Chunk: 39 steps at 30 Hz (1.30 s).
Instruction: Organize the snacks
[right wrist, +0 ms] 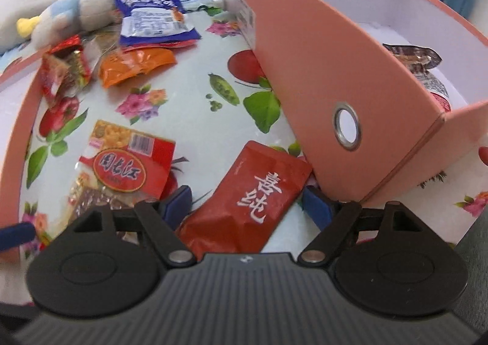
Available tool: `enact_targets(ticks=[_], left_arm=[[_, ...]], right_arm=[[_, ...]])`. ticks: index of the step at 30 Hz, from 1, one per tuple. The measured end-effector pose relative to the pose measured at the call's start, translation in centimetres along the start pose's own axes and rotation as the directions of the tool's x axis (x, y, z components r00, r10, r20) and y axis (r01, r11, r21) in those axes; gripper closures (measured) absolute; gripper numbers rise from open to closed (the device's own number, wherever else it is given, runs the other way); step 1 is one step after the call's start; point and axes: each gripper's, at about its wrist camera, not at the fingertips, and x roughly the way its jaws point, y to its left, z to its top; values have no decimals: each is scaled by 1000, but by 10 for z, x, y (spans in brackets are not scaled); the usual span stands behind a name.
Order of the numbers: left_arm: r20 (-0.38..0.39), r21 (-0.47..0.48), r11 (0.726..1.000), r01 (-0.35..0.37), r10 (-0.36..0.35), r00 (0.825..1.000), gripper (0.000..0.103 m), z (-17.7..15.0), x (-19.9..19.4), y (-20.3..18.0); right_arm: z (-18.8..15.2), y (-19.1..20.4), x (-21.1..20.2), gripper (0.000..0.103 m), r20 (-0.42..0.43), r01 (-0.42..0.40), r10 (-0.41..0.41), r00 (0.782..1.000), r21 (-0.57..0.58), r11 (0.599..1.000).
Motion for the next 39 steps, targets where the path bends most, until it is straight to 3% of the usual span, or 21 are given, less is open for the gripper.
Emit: enact_targets(ticks=[1, 2, 3, 9, 14, 29, 39], left_arm=[[2, 3, 1000, 1, -1, 1000, 18, 1, 0, 0], [-2, 5, 1000, -3, 3, 1000, 18, 3, 0, -1], [-7, 6, 1000, -5, 5, 1000, 18, 4, 1, -1], [-7, -5, 1000, 17, -17, 1000, 18, 14, 4, -3], [-41, -12, 1000, 25, -25, 999, 18, 22, 16, -8], [-83, 83, 995, -54, 61, 995, 12, 29, 47, -31], [-60, 20, 996, -88, 89, 994, 29, 28, 41, -29]], right_arm=[[1, -2, -1, 27, 1, -8, 8, 1000, -6, 1000], [1, -4, -3, 40, 4, -6, 6, 1000, -8, 1000], [2, -5, -5, 45, 2, -7, 7, 1000, -10, 1000], [4, -15, -8, 59, -29, -71, 70, 997, -26, 997], [2, -23, -10, 60, -34, -108, 107, 994, -46, 993], [-5, -31, -13, 60, -15, -156, 155, 988, -124, 980], [-7, -34, -16, 60, -14, -172, 172, 985, -151, 973]])
